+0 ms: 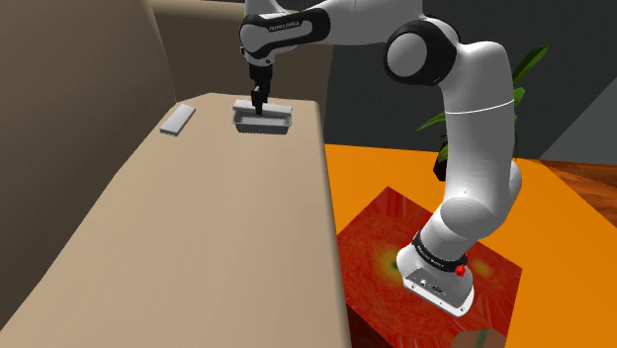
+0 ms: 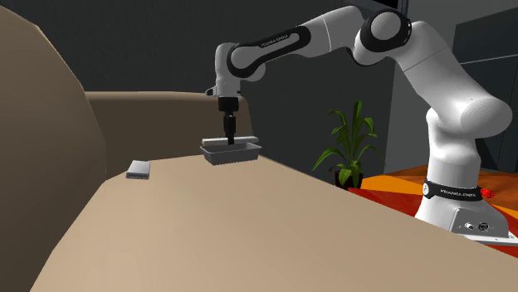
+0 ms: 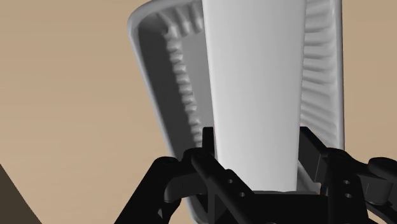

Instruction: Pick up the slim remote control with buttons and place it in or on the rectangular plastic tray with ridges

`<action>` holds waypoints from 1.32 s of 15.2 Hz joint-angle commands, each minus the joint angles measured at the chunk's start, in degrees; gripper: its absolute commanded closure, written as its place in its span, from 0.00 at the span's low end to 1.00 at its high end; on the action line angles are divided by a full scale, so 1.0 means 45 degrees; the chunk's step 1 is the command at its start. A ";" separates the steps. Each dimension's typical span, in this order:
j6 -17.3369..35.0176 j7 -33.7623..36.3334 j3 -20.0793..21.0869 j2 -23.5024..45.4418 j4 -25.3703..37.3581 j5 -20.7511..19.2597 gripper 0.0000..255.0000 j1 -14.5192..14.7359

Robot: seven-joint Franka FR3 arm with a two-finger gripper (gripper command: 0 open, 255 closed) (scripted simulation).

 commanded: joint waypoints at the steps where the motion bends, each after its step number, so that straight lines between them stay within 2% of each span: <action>1: 0.0005 0.0000 0.0000 -0.0003 -0.0001 0.0000 1.00 0.0000; 2: 0.0005 0.0000 0.0000 -0.0003 -0.0001 0.0000 1.00 0.0000; 3: 0.0006 0.0001 0.0000 -0.0002 -0.0001 0.0000 0.00 0.0000; 8: 0.0005 0.0001 0.0000 -0.0003 -0.0001 0.0000 0.00 0.0001; 12: -0.1505 -0.0044 0.0026 -0.0194 0.1322 0.0042 0.00 0.0041; 20: -0.1505 -0.0045 0.0026 -0.0194 0.1322 0.0042 0.00 0.0042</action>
